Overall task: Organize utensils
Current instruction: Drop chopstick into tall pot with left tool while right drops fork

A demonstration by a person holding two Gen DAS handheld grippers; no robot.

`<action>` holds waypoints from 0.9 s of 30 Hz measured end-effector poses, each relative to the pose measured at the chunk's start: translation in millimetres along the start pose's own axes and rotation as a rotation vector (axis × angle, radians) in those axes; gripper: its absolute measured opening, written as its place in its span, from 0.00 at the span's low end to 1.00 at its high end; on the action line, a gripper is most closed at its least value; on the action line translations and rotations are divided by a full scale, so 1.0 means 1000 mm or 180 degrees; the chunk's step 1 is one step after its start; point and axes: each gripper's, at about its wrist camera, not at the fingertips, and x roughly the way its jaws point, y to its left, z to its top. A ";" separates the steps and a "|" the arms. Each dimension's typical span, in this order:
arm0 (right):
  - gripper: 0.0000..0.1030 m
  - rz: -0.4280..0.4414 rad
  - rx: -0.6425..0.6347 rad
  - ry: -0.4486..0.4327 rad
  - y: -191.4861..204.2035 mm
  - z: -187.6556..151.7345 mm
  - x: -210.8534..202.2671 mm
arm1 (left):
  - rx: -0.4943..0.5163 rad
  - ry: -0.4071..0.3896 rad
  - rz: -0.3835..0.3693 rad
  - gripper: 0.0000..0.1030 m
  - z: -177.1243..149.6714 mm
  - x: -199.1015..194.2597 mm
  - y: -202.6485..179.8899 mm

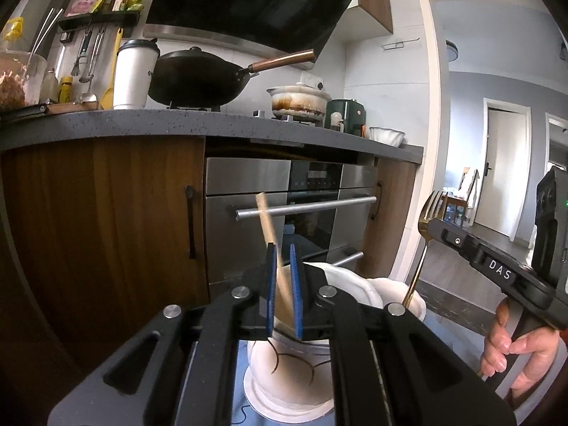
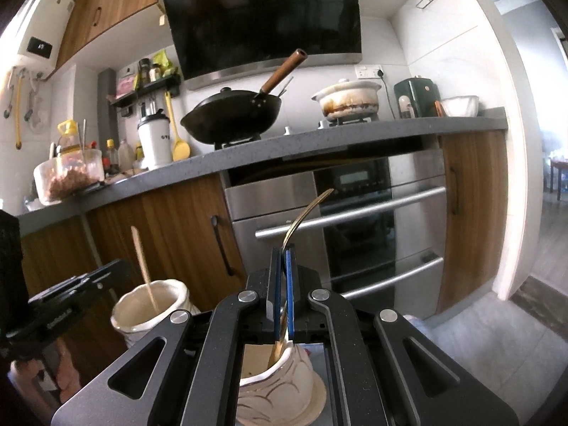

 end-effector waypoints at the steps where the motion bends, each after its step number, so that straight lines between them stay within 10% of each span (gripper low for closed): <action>1: 0.03 -0.0011 0.0004 0.0012 -0.001 0.000 0.001 | 0.0004 0.0004 0.0031 0.21 0.000 -0.001 0.000; 6: 0.08 -0.0018 0.0038 0.0016 -0.004 0.002 0.001 | 0.0012 -0.0053 0.0070 0.38 0.000 -0.010 0.002; 18: 0.93 -0.0043 -0.0027 0.0018 0.000 -0.003 -0.030 | 0.0096 -0.0205 0.0161 0.95 -0.012 -0.049 -0.008; 27: 0.95 -0.0227 -0.0082 0.0102 -0.010 -0.020 -0.059 | 0.0112 -0.0088 0.0099 0.95 -0.028 -0.067 -0.013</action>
